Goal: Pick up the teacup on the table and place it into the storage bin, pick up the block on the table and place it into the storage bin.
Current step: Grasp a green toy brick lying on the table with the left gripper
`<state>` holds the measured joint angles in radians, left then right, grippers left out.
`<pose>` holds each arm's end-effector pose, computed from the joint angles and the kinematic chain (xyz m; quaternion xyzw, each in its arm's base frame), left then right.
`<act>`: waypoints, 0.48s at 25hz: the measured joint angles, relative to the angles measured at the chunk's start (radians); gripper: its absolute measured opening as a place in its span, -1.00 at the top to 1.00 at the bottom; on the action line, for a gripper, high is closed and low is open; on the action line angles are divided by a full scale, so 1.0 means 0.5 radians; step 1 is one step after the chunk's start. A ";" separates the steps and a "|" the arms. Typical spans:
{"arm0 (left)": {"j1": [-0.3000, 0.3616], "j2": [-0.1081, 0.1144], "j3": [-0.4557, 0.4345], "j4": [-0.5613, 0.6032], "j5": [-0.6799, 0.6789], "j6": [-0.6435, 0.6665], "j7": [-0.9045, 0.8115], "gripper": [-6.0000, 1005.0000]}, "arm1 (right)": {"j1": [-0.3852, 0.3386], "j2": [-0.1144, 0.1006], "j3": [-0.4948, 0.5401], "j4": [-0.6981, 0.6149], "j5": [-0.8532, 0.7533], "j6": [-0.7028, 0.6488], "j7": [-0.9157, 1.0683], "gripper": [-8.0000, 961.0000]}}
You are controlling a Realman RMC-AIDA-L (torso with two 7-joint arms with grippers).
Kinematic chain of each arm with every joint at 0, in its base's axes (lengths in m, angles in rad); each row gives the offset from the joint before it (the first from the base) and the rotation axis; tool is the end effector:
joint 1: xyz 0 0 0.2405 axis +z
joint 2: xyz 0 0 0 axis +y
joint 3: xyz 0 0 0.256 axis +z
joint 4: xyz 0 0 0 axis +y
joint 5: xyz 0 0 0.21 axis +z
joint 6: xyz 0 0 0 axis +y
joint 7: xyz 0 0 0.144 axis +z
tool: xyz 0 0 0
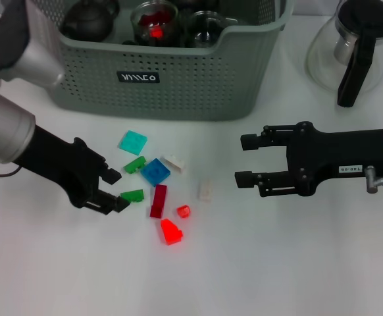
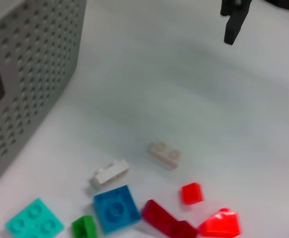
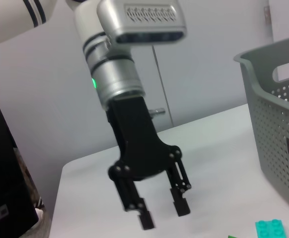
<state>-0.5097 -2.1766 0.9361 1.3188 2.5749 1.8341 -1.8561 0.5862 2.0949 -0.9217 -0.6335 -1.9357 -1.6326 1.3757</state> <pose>-0.2311 0.3070 0.0233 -0.9707 -0.2154 0.0963 0.0460 0.2193 0.3174 -0.0359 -0.9617 0.1469 0.2313 0.0021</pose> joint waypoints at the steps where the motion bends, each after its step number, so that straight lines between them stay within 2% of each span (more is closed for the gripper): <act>1: 0.021 0.000 0.076 -0.003 -0.006 -0.098 -0.043 -0.28 | 0.002 0.001 0.000 0.000 0.000 0.000 0.000 -0.59; 5: 0.068 0.006 0.250 -0.035 -0.003 -0.310 -0.119 -0.05 | -0.002 0.001 0.000 0.000 0.000 0.000 0.000 -0.59; 10: 0.078 0.005 0.419 -0.045 0.011 -0.388 -0.158 0.19 | -0.003 0.001 0.010 0.000 0.002 0.000 0.000 -0.59; 12: 0.084 0.006 0.484 -0.045 0.013 -0.409 -0.169 0.21 | -0.001 0.001 0.012 0.000 0.003 0.000 0.000 -0.59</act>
<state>-0.4676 -2.1736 1.1781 1.2964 2.5813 1.6295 -1.9408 0.5856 2.0953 -0.9158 -0.6335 -1.9340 -1.6324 1.3759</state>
